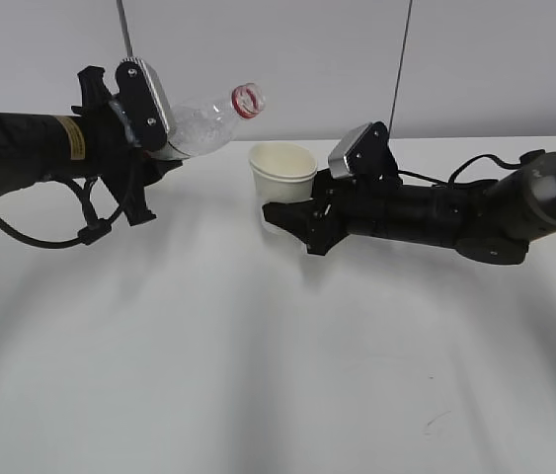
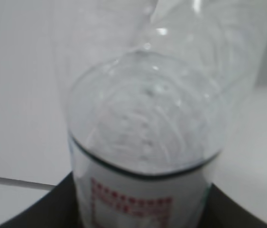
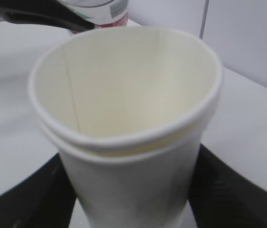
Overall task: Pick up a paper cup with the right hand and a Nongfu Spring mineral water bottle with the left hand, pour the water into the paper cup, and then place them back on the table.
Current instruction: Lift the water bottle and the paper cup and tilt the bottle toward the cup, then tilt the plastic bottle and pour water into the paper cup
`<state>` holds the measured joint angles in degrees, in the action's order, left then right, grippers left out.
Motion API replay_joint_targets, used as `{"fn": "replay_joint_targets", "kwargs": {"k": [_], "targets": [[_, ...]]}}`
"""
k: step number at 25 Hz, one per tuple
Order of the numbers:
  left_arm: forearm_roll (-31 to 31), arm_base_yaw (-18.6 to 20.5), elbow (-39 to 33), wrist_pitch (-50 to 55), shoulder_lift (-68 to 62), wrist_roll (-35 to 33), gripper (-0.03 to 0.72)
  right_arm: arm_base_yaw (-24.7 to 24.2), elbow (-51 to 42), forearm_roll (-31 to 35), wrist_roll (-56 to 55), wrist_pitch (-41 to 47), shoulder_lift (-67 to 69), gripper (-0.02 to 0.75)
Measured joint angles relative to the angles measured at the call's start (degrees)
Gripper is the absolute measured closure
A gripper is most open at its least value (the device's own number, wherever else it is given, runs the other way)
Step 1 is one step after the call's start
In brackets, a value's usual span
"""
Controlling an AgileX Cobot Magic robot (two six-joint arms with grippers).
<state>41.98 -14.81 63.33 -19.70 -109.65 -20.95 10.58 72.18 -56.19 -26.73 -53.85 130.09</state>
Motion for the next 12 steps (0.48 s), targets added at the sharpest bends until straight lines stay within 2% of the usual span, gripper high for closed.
{"fn": "replay_joint_targets", "kwargs": {"k": [9, 12], "targets": [[0.21, -0.07, 4.59, 7.36, 0.00, -0.91, 0.361, 0.23, 0.00, -5.03, -1.96, 0.00, 0.00, 0.244], [2.28, -0.07, 5.62, 8.52, 0.00, -0.92, 0.361, 0.25, 0.00, -5.29, -2.06, 0.00, 0.00, 0.244]]}}
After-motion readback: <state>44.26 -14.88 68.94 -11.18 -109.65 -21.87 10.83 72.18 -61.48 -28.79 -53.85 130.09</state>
